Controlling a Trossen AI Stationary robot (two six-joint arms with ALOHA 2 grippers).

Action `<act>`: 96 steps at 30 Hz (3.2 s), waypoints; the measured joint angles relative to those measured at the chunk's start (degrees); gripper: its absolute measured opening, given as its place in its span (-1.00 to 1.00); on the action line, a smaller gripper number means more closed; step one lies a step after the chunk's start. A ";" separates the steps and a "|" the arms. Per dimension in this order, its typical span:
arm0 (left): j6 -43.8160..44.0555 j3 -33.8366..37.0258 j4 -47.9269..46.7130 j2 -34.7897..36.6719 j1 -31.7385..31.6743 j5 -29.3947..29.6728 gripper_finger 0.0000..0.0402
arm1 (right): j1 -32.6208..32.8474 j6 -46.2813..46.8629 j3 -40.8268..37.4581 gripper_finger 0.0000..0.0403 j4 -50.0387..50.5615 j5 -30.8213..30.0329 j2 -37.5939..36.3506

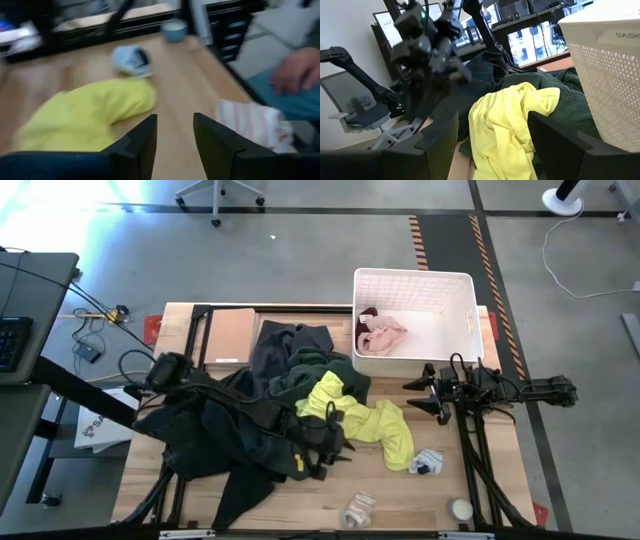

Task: Sort clothes
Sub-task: Put the white and orange socks into the white laundry bin

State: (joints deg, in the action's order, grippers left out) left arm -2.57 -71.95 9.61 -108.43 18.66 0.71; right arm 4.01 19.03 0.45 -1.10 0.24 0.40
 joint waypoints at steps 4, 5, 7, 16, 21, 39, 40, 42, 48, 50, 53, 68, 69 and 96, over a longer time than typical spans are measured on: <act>1.20 -0.03 5.77 -4.02 0.05 -3.63 -0.38 | 0.01 0.00 0.02 0.18 0.02 0.01 0.00; 1.13 -0.03 7.29 -4.93 0.13 -4.22 -0.38 | 0.02 0.01 0.01 0.18 0.01 0.01 0.00; -0.55 -0.03 9.84 -6.46 0.46 -5.51 -0.38 | 0.02 0.02 0.02 0.18 0.02 0.01 0.00; -0.49 -12.30 7.02 -16.96 3.37 -8.39 -0.18 | 0.02 0.00 0.02 0.18 0.02 -0.01 0.00; 4.45 -20.99 -1.75 -22.81 3.58 -10.43 0.01 | 0.02 0.00 0.01 0.18 0.02 0.01 0.00; 15.51 -26.55 -13.39 -29.41 3.60 -12.48 -0.16 | 0.00 0.00 0.02 0.18 0.01 0.01 0.00; 14.93 -26.55 -13.38 -29.40 3.60 -12.52 -0.26 | 0.01 0.00 0.02 0.18 0.01 0.00 0.00; 13.70 -26.50 -13.38 -29.04 3.64 -12.86 -0.49 | 0.02 0.02 0.00 0.18 0.02 0.01 0.00; 9.38 -26.15 -16.25 -24.95 2.07 -11.08 -0.90 | 0.00 0.01 0.02 0.18 0.00 0.00 0.00; 5.47 -26.15 -17.53 -22.27 1.19 -7.30 -0.88 | 0.01 0.01 0.01 0.18 0.02 0.01 0.00; -2.05 -26.24 -18.26 -18.29 -0.46 1.22 -0.91 | 0.00 0.02 0.00 0.18 0.02 0.01 0.00; -29.00 -26.28 7.46 -8.87 -10.82 29.81 -0.96 | 0.02 0.01 0.00 0.18 0.02 0.01 0.00; -29.97 -26.30 9.04 -8.82 -11.77 31.69 -0.96 | 0.00 0.00 0.00 0.18 0.00 0.01 0.00; -5.55 -26.28 0.70 -8.88 -35.00 19.14 -0.45 | 0.01 0.00 0.01 0.18 0.02 0.01 0.00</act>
State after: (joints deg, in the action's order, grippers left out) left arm -8.12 -98.24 10.31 -117.32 -16.34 19.85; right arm 4.02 19.03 0.46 -1.08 0.25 0.40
